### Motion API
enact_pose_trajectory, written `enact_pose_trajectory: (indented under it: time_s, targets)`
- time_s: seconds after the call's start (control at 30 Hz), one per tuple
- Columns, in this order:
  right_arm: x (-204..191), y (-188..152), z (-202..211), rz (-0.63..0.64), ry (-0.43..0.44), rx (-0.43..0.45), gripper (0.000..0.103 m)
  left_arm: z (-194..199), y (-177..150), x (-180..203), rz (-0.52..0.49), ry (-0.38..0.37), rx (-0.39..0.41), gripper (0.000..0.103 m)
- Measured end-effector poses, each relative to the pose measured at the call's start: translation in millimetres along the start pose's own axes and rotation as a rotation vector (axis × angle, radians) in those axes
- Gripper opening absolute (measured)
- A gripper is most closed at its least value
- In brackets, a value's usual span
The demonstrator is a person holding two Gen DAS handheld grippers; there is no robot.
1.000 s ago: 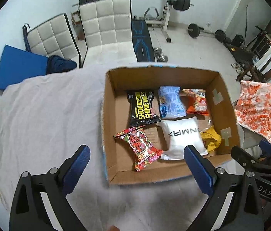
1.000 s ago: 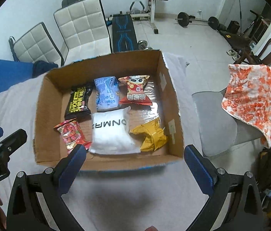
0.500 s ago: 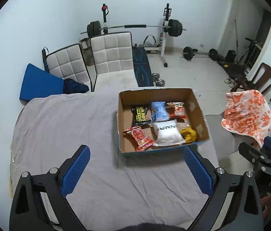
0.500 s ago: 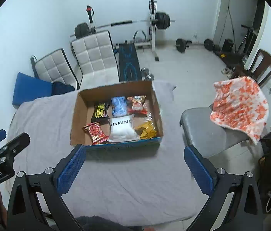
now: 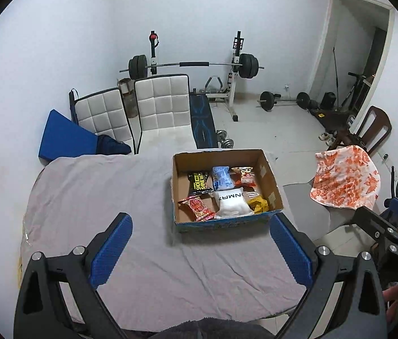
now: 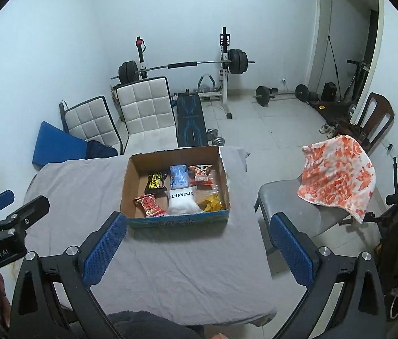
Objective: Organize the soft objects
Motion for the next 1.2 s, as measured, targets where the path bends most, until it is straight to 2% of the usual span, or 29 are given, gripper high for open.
enact_pose_trajectory:
  time_s: [0.3, 0.57, 1.2]
  targets:
    - [-5.2, -13.5, 25.1, 0.002, 0.020, 0.009, 0.103, 7.2, -12.0, 3.0, 0.010, -0.010, 0.005, 0.100]
    - [-7.5, -15.5, 21.1, 0.003, 0.021, 0.009, 0.103, 5.1, -20.7, 2.2, 0.035, -0.005, -0.002, 0.100]
    - [-1.7, -15.7, 27.1, 0.023, 0.012, 0.029, 0.103, 10.8, -22.1, 5.0, 0.009, 0.006, 0.008, 0.100]
Point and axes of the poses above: each gripper's, at about its wrist camera, not at the fingertips, and z roughly against the way its jaws point, x to its right, y to its top, the point moved 10 cm from there along -z, roughly the way its jaws point, and after that the axes turned 8 degrees about -x, right-handed, at the moved point
